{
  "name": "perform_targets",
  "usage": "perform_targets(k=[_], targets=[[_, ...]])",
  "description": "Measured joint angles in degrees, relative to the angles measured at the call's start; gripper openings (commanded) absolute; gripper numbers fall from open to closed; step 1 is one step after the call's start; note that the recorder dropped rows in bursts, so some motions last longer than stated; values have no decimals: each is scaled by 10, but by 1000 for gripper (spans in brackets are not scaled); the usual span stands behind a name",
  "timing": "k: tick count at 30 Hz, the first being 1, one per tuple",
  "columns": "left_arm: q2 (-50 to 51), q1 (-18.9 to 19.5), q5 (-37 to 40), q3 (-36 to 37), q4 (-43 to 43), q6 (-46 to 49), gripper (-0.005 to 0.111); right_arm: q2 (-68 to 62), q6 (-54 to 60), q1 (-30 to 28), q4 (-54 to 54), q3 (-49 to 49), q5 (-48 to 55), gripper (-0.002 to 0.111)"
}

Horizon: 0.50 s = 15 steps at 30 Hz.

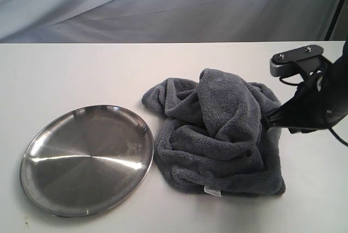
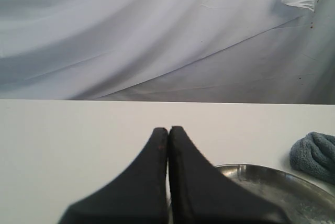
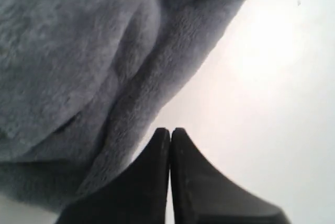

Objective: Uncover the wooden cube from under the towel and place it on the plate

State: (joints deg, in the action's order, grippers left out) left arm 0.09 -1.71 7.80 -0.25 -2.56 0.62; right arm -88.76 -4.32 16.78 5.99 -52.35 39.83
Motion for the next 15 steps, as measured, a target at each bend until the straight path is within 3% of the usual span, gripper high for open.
perform_targets(k=[7,15], targets=[[0,0,0,0,0,0,1,-95,12,-14,2,-119,5,0],[0,0,0,0,0,0,1,-230,29,-14,-1,-325,105,0]])
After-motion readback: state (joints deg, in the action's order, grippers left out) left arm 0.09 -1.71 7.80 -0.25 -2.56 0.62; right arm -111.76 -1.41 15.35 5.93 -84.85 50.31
